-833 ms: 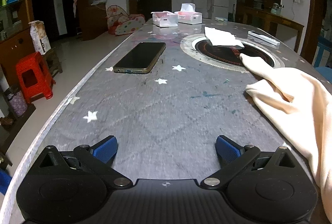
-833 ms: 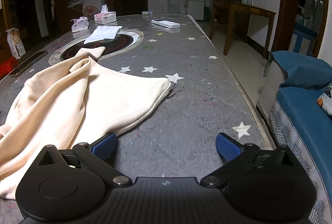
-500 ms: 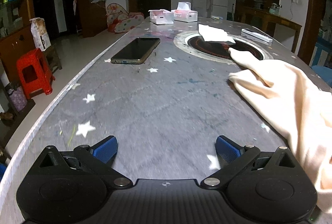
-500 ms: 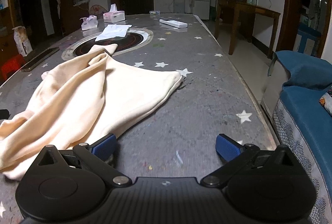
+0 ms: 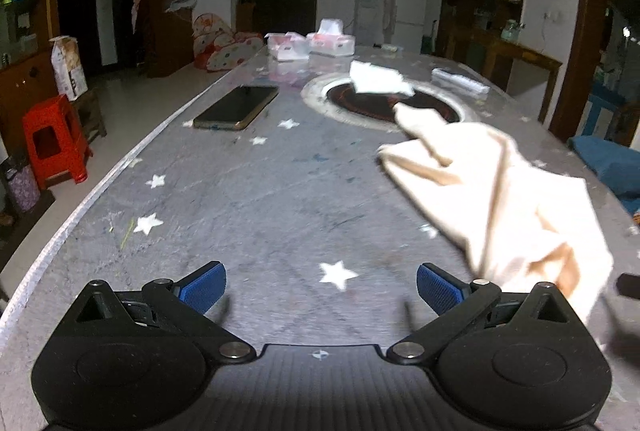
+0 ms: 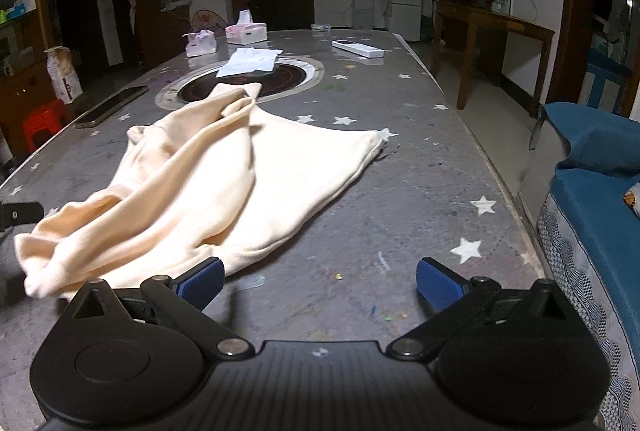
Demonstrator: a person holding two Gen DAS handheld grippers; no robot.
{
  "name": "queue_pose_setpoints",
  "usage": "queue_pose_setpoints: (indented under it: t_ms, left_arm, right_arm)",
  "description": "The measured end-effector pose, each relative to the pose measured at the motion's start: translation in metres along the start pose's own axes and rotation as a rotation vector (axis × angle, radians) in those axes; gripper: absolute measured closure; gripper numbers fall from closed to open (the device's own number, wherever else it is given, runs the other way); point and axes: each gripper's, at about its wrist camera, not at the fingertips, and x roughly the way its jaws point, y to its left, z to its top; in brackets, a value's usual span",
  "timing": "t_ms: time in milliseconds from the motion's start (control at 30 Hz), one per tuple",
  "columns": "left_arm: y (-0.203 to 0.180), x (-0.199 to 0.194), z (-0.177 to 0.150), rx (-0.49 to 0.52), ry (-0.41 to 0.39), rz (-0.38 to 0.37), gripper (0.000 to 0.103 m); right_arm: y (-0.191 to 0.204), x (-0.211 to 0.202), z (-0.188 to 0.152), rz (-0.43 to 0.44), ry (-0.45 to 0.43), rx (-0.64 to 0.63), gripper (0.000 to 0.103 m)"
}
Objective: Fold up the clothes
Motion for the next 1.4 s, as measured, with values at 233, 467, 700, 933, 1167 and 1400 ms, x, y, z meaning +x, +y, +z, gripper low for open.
queue_pose_setpoints:
  t_ms: [233,467,700,933,1167,1400]
  left_arm:
    - [-0.017,-0.019,0.005,0.014,-0.035,-0.044,0.000]
    - [-0.032,-0.026,0.008,0.040,-0.040,-0.081,0.000]
    - [-0.041,-0.027,0.012,0.058,-0.041,-0.106,0.000]
    - [-0.047,-0.022,0.018,0.068,-0.033,-0.124,0.000]
    - [-0.053,-0.015,0.027,0.093,-0.029,-0.142,0.000]
    - [-0.064,-0.005,0.038,0.131,-0.029,-0.161,0.000]
  right_arm:
    - [0.010,-0.011,-0.003,0.023,-0.010,-0.006,0.000]
    - [0.017,-0.020,-0.005,0.041,-0.017,-0.015,0.000]
    - [0.021,-0.022,-0.004,0.058,-0.020,-0.020,0.000]
    - [0.026,-0.021,-0.002,0.073,-0.020,-0.031,0.000]
    - [0.029,-0.018,0.002,0.084,-0.023,-0.032,0.000]
    - [0.031,-0.014,0.008,0.095,-0.022,-0.037,0.000]
